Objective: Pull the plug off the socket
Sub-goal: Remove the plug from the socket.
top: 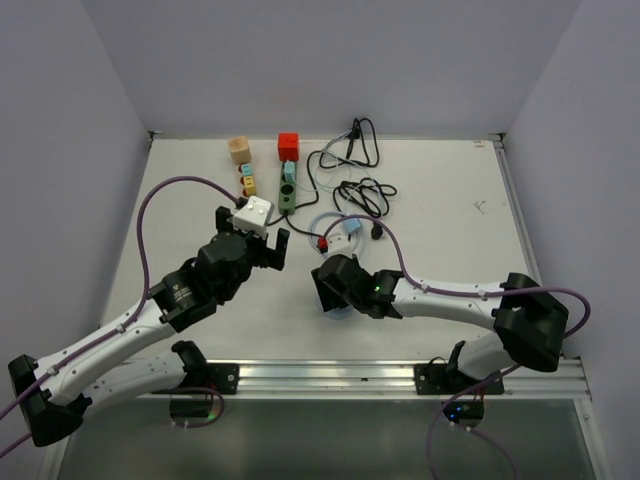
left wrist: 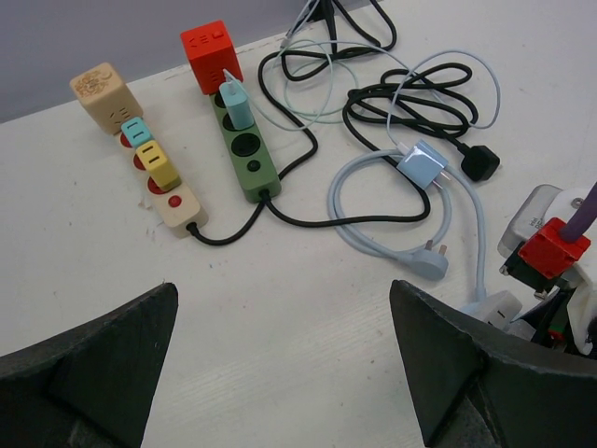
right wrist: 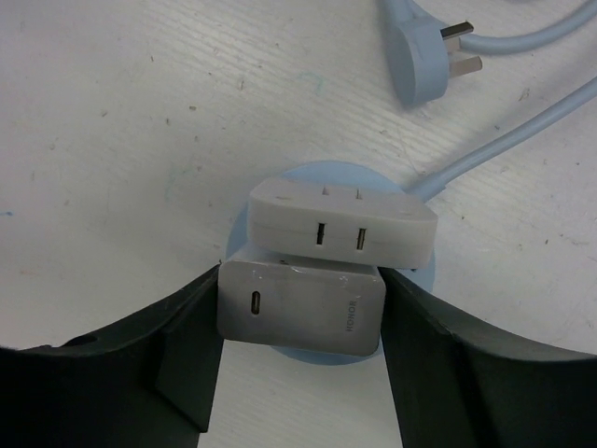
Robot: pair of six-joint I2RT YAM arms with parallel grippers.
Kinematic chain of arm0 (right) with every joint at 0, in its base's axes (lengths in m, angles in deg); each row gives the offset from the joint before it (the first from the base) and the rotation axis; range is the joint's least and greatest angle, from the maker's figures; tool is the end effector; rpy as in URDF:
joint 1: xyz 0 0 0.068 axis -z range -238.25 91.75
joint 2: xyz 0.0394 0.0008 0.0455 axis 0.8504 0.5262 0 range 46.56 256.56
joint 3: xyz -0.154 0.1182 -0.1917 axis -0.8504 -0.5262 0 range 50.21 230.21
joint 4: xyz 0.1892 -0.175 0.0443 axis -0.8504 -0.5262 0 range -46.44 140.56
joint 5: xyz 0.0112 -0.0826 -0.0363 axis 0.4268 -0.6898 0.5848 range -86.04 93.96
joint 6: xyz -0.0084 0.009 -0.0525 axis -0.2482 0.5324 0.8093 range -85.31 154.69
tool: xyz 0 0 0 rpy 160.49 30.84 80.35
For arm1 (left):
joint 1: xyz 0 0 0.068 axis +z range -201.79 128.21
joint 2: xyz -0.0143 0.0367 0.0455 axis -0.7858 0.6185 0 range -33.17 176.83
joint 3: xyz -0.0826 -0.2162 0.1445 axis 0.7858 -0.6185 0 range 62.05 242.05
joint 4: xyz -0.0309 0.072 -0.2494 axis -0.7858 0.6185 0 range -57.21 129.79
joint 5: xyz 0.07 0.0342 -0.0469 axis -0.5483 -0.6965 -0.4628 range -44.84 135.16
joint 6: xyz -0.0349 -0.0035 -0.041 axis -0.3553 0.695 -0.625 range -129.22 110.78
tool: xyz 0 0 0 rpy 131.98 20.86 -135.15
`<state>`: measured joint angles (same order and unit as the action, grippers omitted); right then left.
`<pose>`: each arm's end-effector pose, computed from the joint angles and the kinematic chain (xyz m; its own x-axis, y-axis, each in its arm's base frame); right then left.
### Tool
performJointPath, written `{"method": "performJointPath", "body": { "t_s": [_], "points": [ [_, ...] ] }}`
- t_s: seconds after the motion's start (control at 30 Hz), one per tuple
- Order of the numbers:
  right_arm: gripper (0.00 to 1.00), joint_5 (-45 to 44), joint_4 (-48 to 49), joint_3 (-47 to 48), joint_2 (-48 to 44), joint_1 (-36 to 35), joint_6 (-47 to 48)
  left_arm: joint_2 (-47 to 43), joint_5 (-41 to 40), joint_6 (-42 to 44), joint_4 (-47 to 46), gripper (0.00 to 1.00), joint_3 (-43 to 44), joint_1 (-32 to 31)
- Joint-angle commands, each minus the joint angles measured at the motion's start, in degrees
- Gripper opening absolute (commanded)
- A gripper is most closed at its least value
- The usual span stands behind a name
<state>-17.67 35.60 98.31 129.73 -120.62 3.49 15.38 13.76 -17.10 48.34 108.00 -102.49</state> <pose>0.1472 0.2531 0.2019 -0.6738 -0.2488 -0.6957 -0.4264 0.9000 0.0911 0.1360 -0.1367 0.3277 -0.2431 0.1122 -0.9635 0.3165 0.9481 0.0305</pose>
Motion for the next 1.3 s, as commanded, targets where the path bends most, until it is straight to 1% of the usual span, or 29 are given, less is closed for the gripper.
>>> {"method": "performJointPath", "body": {
  "t_s": [0.0, 0.03, 0.1, 0.13, 0.17, 0.2, 0.3, 0.4, 0.53, 0.6, 0.73, 0.8, 0.87, 0.9, 0.93, 1.0, 1.03, 1.07, 1.1, 1.13, 1.17, 1.2, 1.27],
  "points": [
    [0.62, -2.71, 1.6, 2.27, 0.67, -0.3, -1.58, -0.83, -0.95, 0.5, -1.05, 1.0, 0.19, 0.16],
    [0.51, -2.81, 1.69, 2.09, 0.24, -0.3, -1.76, -0.92, -0.95, 0.5, -1.05, 1.0, 0.19, 0.16],
    [0.42, -3.24, 1.78, 1.74, -0.46, -0.3, -2.02, -0.83, -0.86, 0.41, -1.05, 1.0, 0.19, 0.16],
    [0.32, -3.33, 1.69, 1.65, -0.73, -0.3, -2.11, -0.92, -0.86, 0.5, -0.96, 1.0, 0.19, 0.16],
    [0.27, -3.42, 1.69, 1.48, -1.26, -0.3, -2.37, -0.83, -0.86, 0.32, -0.96, 1.0, 0.19, 0.25],
    [0.19, -3.33, 1.69, 1.3, -2.05, -0.3, -2.46, -0.92, -0.68, 0.23, -0.96, 1.0, 0.19, 0.16],
    [0.08, -3.33, 2.3, 0.6, -3.8, -0.3, -2.81, -0.92, 0.89, -1.43, -0.44, 1.0, 0.45, 0.25],
    [0.02, -3.6, 3.53, -0.28, -5.12, -0.12, -3.43, -1.09, 2.83, -3.19, -0.61, 0.99, 0.89, 0.25],
    [0.01, -0.88, 5.03, -1.95, -7.67, 1.37, -2.38, -1.62, 5.46, -7.14, 0.27, 1.0, 0.81, 0.25],
    [0.0, -0.09, 5.2, -2.65, -8.9, 2.6, -2.46, -2.15, 9.22, -11.0, -0.25, 1.0, -1.47, 0.25],
    [0.0, 1.85, 5.91, -5.2, -12.42, 4.71, -3.6, -3.9, 15.56, -18.56, -6.21, 1.0, -11.03, 0.25],
    [0.0, 2.55, 6.43, -5.82, -13.56, 5.76, -4.3, -4.08, 19.43, -22.52, -8.6, 0.99, -14.21, 0.16],
    [0.0, 2.47, 6.7, -6.61, -13.66, 6.29, -4.92, -4.7, 23.02, -25.41, -13.25, 0.97, -19.66, 0.16],
    [0.0, 2.38, 7.05, -6.79, -13.57, 6.47, -5.18, -5.39, 24.18, -26.3, -18.14, 0.92, -21.59, 0.16],
    [0.0, 2.73, 7.14, -7.05, -13.39, 6.56, -5.53, -5.75, 25.23, -27.88, -20.1, 0.9, -25.0, 0.16],
    [0.0, 3.52, 7.66, -7.14, -12.87, 6.99, -5.8, -6.45, 27.61, -29.12, -23.62, 0.83, -27.92, 0.16],
    [0.0, 4.13, 7.84, -7.23, -12.6, 7.0, -6.06, -7.06, 28.49, -29.64, -27.64, 0.8, -30.63, 0.07],
    [0.0, 4.14, 7.93, -7.23, -12.43, 7.0, -6.15, -7.33, 29.98, -30.43, -29.59, 0.76, -31.88, 0.07],
    [0.0, 4.49, 8.19, -7.23, -12.08, 7.0, -6.33, -7.6, 30.69, -30.61, -31.44, 0.67, -32.94, 0.07],
    [0.0, 4.84, 8.19, -7.23, -11.9, 7.0, -6.42, -7.6, 31.13, -30.62, -34.77, 0.62, -34.51, -0.01],
    [0.0, 5.19, 8.28, -7.14, -11.72, 7.0, -6.42, -7.34, 31.13, -30.7, -35.84, 0.57, -34.96, -0.02],
    [0.0, 5.28, 8.72, -7.23, -11.29, 7.0, -6.42, -6.38, 31.13, -30.79, -37.33, 0.47, -35.14, -0.02],
    [0.0, 6.15, 8.9, -7.14, -10.85, 7.0, -6.24, -4.62, 31.05, -30.62, -38.66, 0.39, -35.23, -0.1]
  ]
}}
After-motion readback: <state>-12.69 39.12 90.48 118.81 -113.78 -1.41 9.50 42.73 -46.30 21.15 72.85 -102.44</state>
